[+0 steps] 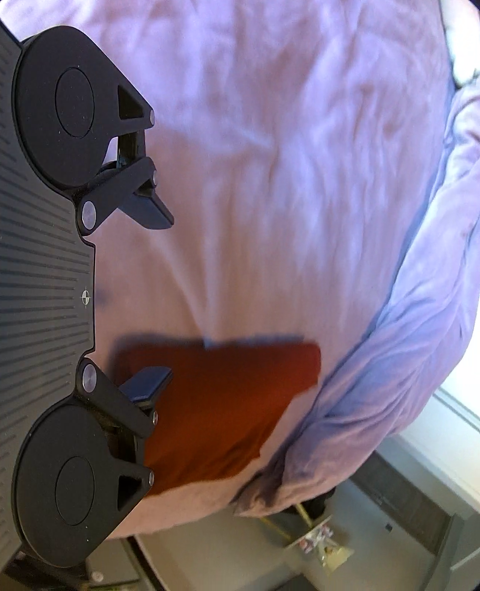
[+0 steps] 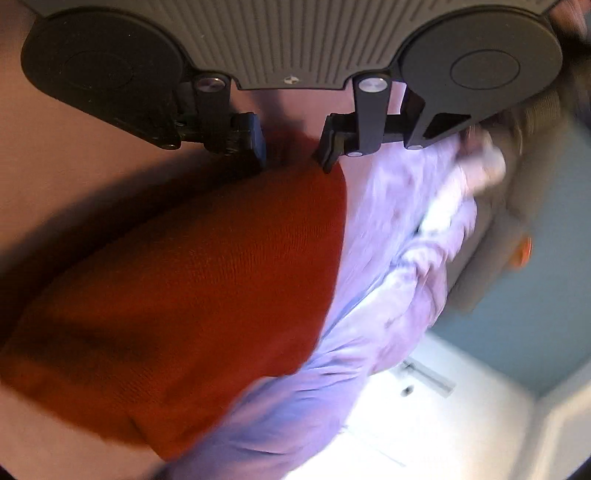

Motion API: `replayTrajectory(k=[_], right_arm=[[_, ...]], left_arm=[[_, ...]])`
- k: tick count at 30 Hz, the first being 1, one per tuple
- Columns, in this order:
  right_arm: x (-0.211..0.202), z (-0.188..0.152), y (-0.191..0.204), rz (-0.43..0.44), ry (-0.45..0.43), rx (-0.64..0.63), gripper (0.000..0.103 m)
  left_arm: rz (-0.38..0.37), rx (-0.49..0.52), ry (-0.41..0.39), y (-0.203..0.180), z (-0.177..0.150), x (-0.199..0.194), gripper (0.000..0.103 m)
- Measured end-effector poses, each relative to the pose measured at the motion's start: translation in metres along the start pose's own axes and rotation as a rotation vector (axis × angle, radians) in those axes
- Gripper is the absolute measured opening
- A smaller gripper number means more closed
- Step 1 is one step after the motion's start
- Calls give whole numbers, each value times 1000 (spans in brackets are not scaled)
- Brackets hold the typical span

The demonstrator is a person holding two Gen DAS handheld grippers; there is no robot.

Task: Fold small clothes

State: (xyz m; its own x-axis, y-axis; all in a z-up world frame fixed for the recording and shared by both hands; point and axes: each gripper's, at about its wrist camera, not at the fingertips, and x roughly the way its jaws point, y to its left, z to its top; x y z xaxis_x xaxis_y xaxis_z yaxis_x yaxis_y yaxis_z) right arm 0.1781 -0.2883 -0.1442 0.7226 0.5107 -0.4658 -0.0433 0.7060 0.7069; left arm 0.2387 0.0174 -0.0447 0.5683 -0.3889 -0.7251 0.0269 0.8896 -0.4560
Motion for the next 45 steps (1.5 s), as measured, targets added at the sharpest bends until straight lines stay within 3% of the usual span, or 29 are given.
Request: replayTrajectory(k=[3, 6, 11, 15, 18, 21, 23, 25, 27, 29, 30, 33, 36, 37, 38, 40, 45], right_arm=[[-33, 2, 6, -150, 8, -151, 30], [-75, 13, 3, -153, -30, -241, 30], [-113, 57, -9, -311, -187, -289, 51], [-79, 90, -11, -389, -149, -289, 53], [-32, 104, -9, -464, -68, -341, 69], [-15, 116, -23, -543, -38, -340, 86], [-14, 122, -44, -498, -10, -274, 87], [-20, 129, -65, -404, 1, -168, 85], [-27, 133, -78, -334, -7, -130, 73], [-32, 132, -83, -241, 6, -113, 40], [-33, 132, -85, -199, 16, -82, 40], [-30, 130, -82, -210, 20, -107, 49], [-17, 128, -78, -208, 12, -79, 57], [-16, 126, -75, -214, 1, -71, 53], [-16, 125, -71, -213, -3, -66, 42], [-15, 126, -67, -178, -2, -25, 36], [-17, 125, -40, -53, 5, 5, 32]], left_arm=[[-34, 23, -2, -10, 10, 12, 89], [-30, 43, -4, -20, 19, 25, 89], [-59, 33, 31, -35, 30, 57, 91], [-44, 40, 62, -43, 33, 79, 93], [-55, 42, 69, -47, 36, 90, 94], [-81, 51, 78, -50, 38, 99, 94], [-132, 46, 105, -50, 38, 109, 92], [-178, 16, 139, -48, 38, 122, 82], [-214, -22, 166, -45, 38, 131, 74], [-217, -29, 165, -45, 37, 136, 73], [-223, -38, 170, -44, 36, 139, 73], [-239, -94, 180, -40, 36, 147, 73], [-225, -86, 168, -43, 37, 141, 57], [-227, -79, 159, -42, 38, 138, 53], [-236, -81, 148, -41, 38, 133, 52], [-266, -85, 120, -39, 40, 121, 50], [-258, -45, 34, -23, 47, 69, 50]])
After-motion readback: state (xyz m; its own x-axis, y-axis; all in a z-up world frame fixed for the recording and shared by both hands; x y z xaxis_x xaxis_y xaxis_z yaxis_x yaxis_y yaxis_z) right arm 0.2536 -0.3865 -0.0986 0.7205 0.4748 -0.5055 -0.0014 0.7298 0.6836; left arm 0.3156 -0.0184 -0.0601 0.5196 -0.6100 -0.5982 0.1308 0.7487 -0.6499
